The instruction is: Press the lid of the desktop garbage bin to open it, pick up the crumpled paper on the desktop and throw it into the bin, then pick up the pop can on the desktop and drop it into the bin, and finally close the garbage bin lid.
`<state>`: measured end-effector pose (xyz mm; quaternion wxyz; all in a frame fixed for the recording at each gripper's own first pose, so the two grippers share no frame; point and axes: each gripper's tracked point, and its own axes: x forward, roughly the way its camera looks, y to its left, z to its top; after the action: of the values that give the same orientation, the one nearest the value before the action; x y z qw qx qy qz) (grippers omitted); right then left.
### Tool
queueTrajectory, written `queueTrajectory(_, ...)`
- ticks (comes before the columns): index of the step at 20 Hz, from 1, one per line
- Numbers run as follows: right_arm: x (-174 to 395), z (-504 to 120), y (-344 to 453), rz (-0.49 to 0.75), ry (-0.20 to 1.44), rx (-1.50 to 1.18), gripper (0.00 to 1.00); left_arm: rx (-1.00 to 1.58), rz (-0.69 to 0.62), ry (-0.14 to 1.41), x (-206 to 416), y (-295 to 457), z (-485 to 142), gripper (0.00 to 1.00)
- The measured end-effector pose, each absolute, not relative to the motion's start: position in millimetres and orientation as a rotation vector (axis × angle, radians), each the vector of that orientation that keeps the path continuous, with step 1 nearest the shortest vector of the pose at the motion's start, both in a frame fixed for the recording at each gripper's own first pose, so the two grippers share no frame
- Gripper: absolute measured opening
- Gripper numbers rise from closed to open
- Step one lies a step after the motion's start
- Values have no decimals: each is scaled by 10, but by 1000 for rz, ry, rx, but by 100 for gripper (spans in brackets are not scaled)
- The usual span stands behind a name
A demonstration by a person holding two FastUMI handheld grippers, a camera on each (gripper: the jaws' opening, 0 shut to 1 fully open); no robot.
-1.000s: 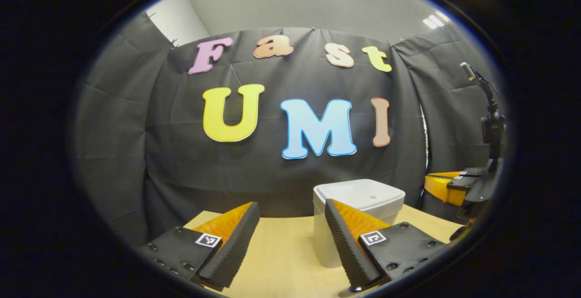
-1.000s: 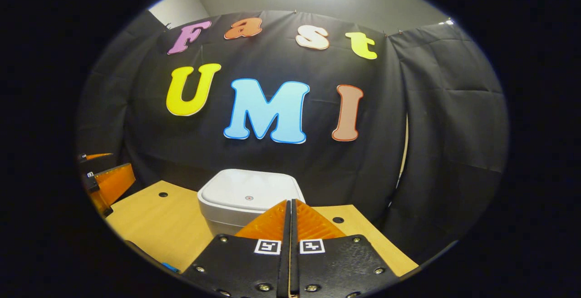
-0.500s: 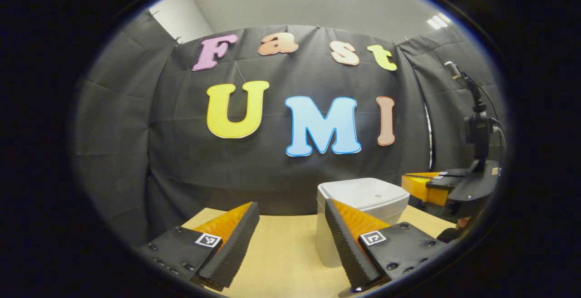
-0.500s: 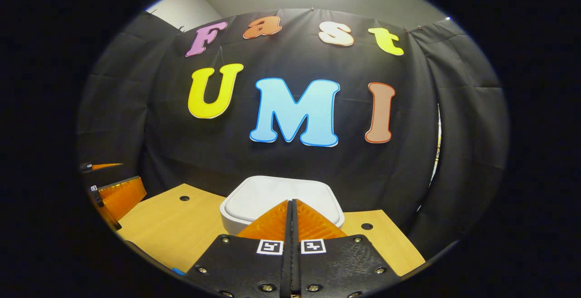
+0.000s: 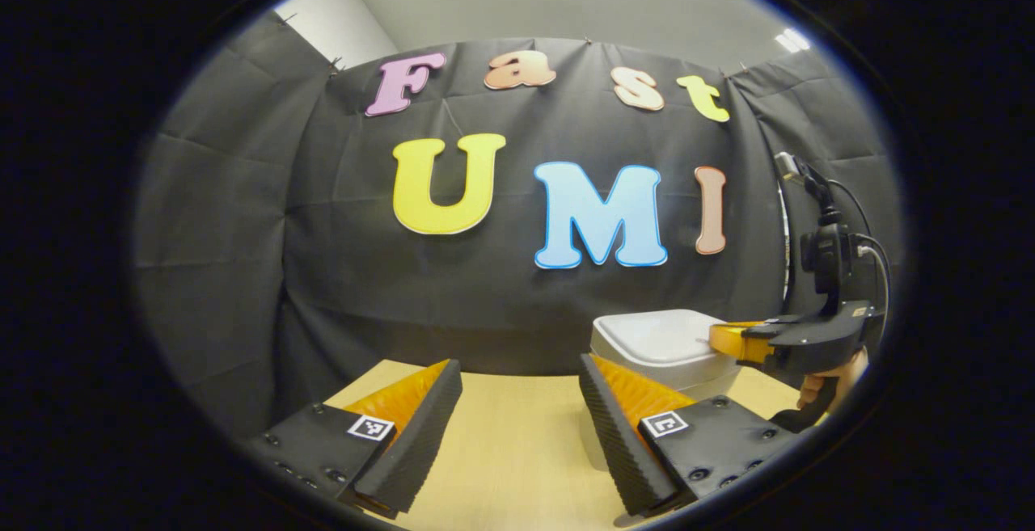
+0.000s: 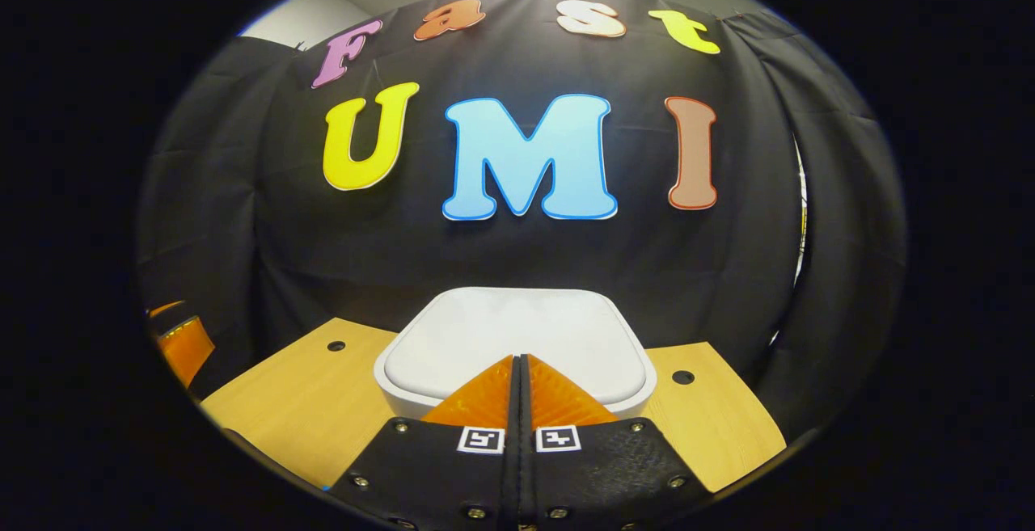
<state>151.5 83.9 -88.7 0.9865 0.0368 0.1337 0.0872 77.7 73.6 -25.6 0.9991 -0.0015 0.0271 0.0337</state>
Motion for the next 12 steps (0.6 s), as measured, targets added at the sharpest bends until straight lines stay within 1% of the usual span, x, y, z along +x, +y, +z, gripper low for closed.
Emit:
queueTrajectory(4, 1516, -923, 838, 202, 270, 101, 0, -18, 60, 66, 799, 731, -310, 95)
queueTrajectory(12, 1489, -831, 759, 190, 279, 252, 0, -28, 59, 70, 712, 759, -341, 96)
